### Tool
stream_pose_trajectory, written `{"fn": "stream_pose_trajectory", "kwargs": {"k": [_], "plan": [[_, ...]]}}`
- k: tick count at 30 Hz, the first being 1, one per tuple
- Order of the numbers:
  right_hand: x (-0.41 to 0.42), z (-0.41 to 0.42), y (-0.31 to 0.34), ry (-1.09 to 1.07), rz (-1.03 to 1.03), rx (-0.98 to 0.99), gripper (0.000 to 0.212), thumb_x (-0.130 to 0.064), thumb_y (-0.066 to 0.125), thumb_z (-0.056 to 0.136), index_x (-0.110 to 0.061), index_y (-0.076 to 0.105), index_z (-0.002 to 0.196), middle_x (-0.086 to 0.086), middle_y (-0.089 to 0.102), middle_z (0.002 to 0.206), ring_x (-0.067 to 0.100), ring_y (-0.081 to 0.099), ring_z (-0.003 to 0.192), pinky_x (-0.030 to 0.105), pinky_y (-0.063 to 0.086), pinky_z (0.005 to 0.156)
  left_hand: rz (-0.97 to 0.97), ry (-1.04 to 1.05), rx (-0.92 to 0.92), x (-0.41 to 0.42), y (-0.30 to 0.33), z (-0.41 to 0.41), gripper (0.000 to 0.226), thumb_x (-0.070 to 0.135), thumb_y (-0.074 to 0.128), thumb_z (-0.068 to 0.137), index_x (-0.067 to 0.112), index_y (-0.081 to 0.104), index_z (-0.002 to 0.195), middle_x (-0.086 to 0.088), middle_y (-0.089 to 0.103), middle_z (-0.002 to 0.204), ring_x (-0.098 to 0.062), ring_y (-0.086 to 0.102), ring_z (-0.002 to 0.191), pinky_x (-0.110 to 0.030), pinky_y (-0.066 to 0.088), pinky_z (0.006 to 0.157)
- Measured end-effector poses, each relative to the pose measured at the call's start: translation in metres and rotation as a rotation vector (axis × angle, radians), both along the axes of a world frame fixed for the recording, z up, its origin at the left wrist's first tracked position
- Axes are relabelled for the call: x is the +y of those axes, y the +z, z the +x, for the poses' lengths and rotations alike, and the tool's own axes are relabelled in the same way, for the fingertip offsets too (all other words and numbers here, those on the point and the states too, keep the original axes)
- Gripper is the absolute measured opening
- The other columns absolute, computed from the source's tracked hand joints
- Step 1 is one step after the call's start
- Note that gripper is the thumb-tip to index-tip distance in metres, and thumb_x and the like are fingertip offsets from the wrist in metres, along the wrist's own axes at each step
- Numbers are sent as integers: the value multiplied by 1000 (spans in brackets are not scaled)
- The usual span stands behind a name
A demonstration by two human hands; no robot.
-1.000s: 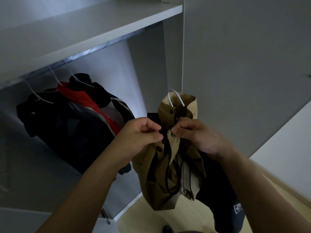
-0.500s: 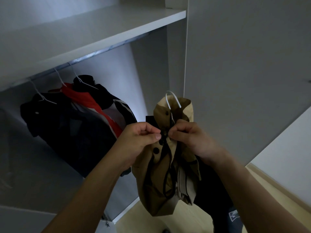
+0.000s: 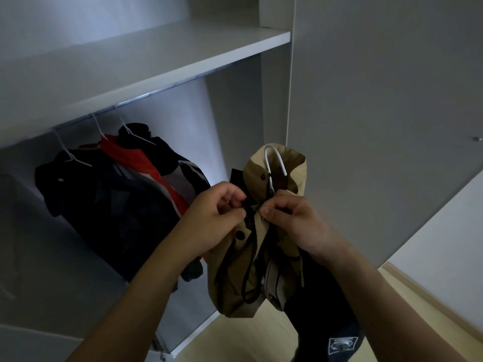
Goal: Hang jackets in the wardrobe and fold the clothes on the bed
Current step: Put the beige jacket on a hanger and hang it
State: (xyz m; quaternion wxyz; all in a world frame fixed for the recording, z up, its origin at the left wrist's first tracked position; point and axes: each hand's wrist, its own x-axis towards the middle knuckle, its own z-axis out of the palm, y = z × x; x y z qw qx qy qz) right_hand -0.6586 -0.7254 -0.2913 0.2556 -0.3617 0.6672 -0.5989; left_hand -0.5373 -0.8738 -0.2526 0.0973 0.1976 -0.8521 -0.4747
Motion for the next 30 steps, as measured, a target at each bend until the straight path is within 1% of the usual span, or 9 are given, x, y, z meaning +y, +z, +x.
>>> {"fn": "stream_pose_trajectory", "kwargs": {"k": [2, 5, 9, 13, 18, 21, 23, 27, 30], "plan": [[1, 1, 1, -2, -2, -32, 25, -16, 64, 91, -30, 73, 73, -10, 57, 86, 10, 58, 87, 26, 46, 79, -127, -66, 62, 4, 0, 3, 32, 13, 68, 87, 32, 58, 110, 14, 57, 103, -3, 57, 95, -15, 50, 77], [2, 3, 2, 6, 12, -67, 24, -12, 63, 91, -27, 74, 76, -2, 58, 91, 14, 59, 90, 27, 47, 80, -308, -93, 106, 8, 0, 2, 27, 20, 70, 85, 29, 62, 110, 18, 50, 102, 1, 51, 96, -8, 41, 76], [5, 7, 3, 27, 39, -186, 18, -11, 59, 93, -14, 75, 85, 3, 60, 97, 21, 62, 96, 34, 51, 88, -397, -99, 88, 6, -3, -4, 16, 23, 69, 85, 26, 68, 101, 13, 50, 97, 1, 51, 85, -13, 39, 70], [7, 8, 2, 20, 51, -214, 18, -8, 57, 94, -8, 73, 88, 2, 61, 94, 19, 62, 92, 35, 49, 88, -446, -23, 116, 13, -10, -6, 12, 20, 66, 85, 22, 72, 95, 16, 57, 85, -1, 58, 74, -19, 47, 66], [9, 6, -1, 20, 90, -152, 18, -10, 57, 95, -9, 73, 87, -8, 61, 88, 13, 62, 89, 29, 49, 84, -245, 59, 47, 10, -14, -10, 12, 16, 66, 87, 23, 73, 95, 13, 68, 80, 1, 64, 73, -13, 50, 64], [10, 3, -2, -3, 84, -167, 20, -14, 57, 95, -15, 74, 84, -3, 63, 91, 23, 63, 95, 40, 51, 90, -145, 131, 151, 12, -13, -5, 12, 12, 66, 86, 23, 69, 89, 10, 67, 76, -4, 64, 71, -13, 49, 61], [9, 1, 0, -17, 68, -194, 24, -15, 56, 96, -18, 73, 80, 0, 63, 92, 24, 63, 95, 39, 50, 90, -154, 103, 255, 15, -15, 2, 13, 8, 65, 84, 21, 65, 86, 11, 64, 76, -7, 63, 73, -14, 49, 62], [8, -1, 3, -50, 45, -225, 25, -15, 56, 96, -20, 72, 78, 4, 65, 94, 23, 64, 93, 36, 51, 87, -213, -28, 379, 19, -26, 13, 8, 12, 62, 81, 19, 59, 84, 15, 59, 98, -9, 59, 101, -16, 47, 85], [6, -3, 4, -54, 63, -213, 25, -16, 56, 96, -21, 71, 77, 10, 64, 99, 28, 63, 97, 42, 51, 90, -85, 39, 265, 11, -30, 11, 12, 7, 63, 89, 19, 61, 87, 25, 58, 122, 5, 51, 120, -9, 43, 95]]}}
